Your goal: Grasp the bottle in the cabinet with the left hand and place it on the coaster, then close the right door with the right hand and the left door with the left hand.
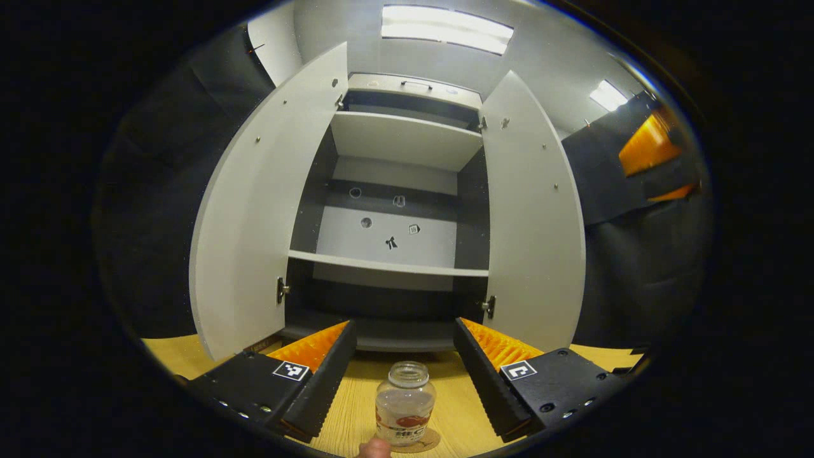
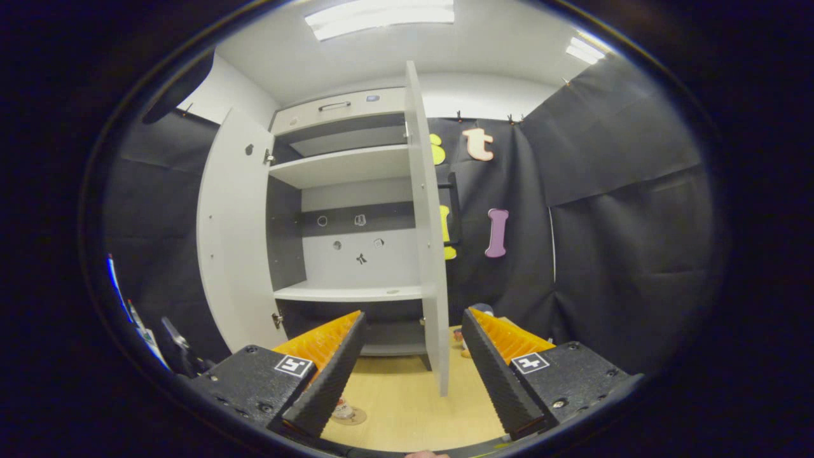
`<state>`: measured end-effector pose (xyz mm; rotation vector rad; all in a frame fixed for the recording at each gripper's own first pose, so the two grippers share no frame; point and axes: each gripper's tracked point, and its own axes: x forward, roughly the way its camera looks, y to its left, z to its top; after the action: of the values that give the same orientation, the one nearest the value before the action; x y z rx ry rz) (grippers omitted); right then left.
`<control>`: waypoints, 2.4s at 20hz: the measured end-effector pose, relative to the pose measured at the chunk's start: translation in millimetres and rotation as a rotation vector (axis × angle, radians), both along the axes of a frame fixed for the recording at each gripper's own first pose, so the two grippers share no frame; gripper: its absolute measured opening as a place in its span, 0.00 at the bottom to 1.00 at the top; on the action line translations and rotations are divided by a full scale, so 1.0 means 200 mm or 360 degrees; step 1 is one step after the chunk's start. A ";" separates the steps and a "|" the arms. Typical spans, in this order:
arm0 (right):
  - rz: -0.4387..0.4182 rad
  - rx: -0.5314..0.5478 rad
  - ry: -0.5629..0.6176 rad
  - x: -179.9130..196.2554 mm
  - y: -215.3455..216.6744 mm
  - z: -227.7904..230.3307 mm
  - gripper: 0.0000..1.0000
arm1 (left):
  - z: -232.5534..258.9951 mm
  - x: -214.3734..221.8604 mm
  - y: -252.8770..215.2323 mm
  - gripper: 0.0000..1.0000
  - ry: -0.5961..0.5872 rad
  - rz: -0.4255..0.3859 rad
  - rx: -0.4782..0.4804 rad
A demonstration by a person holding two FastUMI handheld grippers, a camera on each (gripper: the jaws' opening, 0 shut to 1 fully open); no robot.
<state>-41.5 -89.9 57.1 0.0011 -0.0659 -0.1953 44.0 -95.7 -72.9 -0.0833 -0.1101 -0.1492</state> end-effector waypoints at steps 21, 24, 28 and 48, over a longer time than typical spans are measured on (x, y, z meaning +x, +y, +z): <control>-0.0101 -0.0035 -0.0169 0.64 -0.64 0.48 0.98 | 0.36 -0.17 0.38 0.99 0.0166 0.0167 0.0039; -0.0076 -0.0096 -0.0175 0.64 -0.55 0.48 0.97 | 0.37 -0.19 0.41 0.95 0.0156 0.0182 0.0041; 0.0071 -0.0006 -0.0191 0.69 -0.31 0.43 0.97 | 0.36 -0.21 0.43 0.95 0.0178 0.0189 0.0026; 0.0246 -0.0123 -0.0206 0.49 0.18 0.11 0.98 | 0.71 -0.12 1.35 0.95 0.0075 0.0701 0.0035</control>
<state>57.0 -53.4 79.5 -0.0581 -0.2017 -0.0379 19.8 174.9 68.5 -0.0391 -0.0773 0.2910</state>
